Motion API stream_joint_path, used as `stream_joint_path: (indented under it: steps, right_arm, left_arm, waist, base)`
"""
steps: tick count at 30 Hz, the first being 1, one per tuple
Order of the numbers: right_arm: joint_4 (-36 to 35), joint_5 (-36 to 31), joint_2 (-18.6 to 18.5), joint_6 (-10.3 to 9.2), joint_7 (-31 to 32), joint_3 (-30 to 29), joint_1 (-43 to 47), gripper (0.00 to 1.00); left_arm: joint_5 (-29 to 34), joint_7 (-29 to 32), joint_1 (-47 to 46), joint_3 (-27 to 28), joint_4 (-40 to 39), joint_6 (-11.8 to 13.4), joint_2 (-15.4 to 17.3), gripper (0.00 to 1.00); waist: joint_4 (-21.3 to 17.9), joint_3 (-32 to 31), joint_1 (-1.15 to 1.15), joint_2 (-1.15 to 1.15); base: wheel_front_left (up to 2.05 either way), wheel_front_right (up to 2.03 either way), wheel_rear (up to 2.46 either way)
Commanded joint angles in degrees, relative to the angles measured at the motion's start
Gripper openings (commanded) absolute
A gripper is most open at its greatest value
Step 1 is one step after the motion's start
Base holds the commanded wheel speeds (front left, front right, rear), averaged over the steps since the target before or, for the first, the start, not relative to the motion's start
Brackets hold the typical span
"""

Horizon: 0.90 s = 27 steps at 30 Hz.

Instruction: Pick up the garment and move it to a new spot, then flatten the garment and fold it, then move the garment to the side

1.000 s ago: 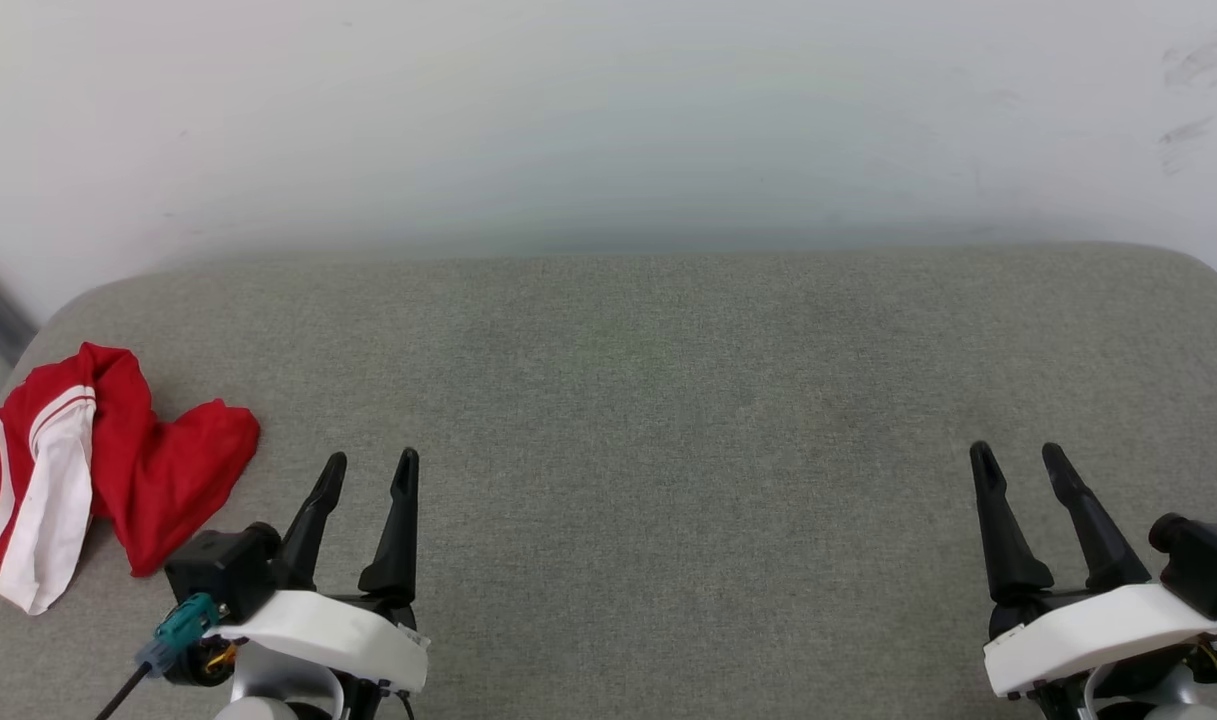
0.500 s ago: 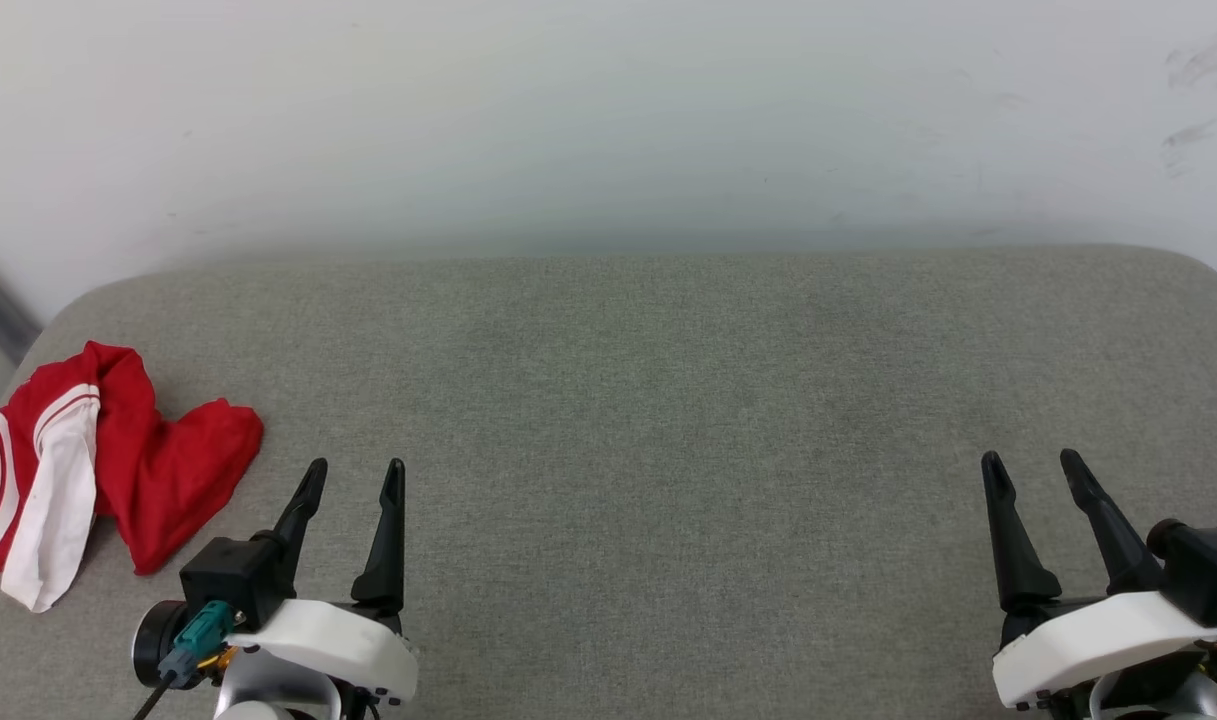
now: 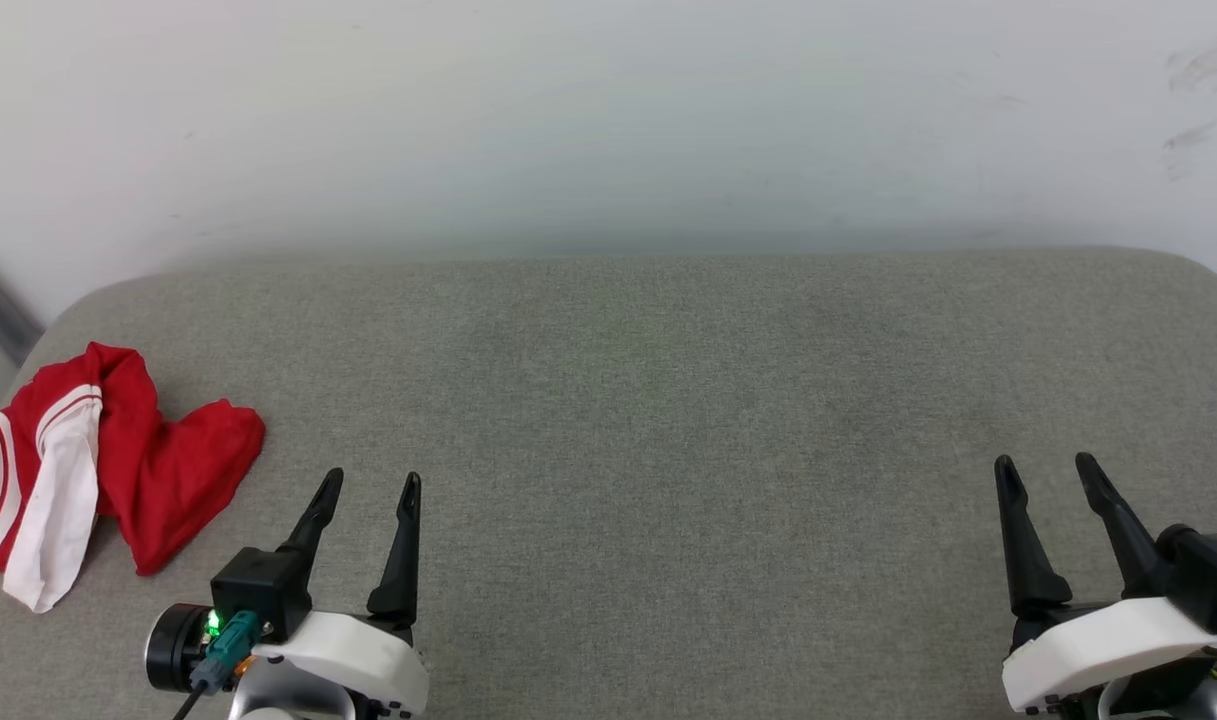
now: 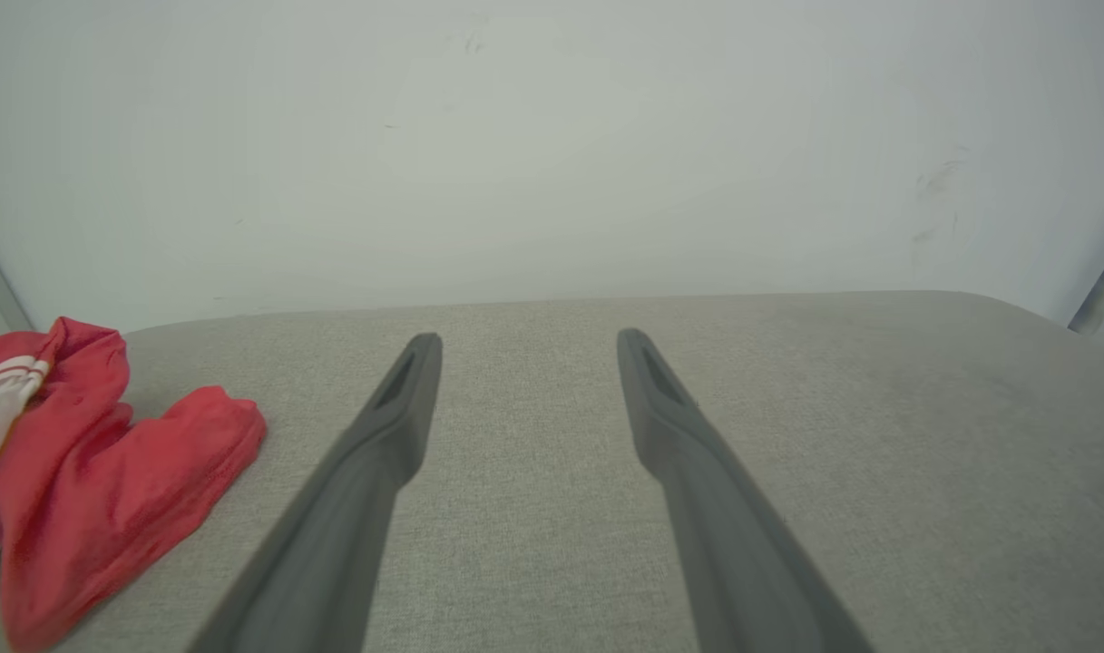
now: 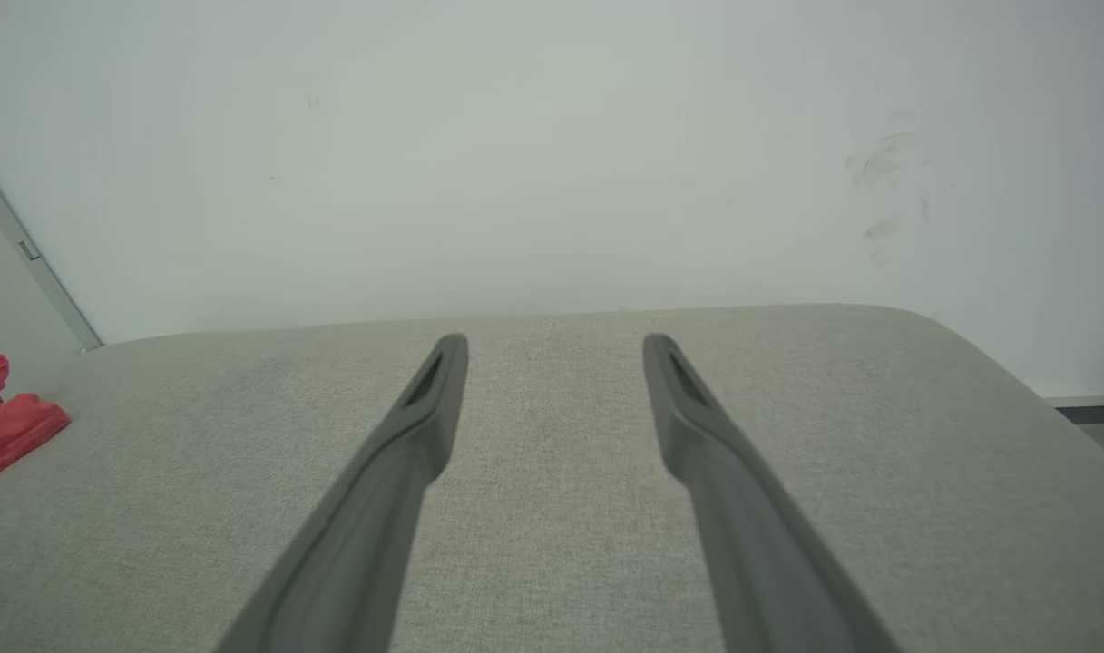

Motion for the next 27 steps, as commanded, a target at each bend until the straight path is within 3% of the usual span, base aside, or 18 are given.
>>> stream_joint_path:
  steps: [1, 14, 27]
  right_arm:
    - [-0.60, -1.00, 0.08, 0.11, -0.36, -0.05, 0.30, 1.00]
    - [-0.51, -4.60, 0.09, 0.12, -1.79, -0.72, 0.30, 1.00]
    - [-1.69, -6.22, 0.07, 0.06, -2.01, 1.45, -0.22, 1.00]
  left_arm:
    - [1.08, -0.51, -0.37, -0.01, 0.04, -0.31, 0.06, 1.00]
    - [4.34, -1.89, -1.09, 0.33, 1.60, -1.15, -0.67, 1.00]
    - [5.20, -2.34, -1.81, 3.38, 1.73, -0.57, -0.79, 1.00]
  waist:
    - [-0.01, -0.01, 0.00, 0.00]
    - [1.69, -0.14, 0.00, 0.00]
    - [10.58, 0.56, 0.00, 0.00]
  base:
    - [0.00, 0.00, 0.00]
    - [0.00, 0.00, 0.00]
    - [0.00, 0.00, 0.00]
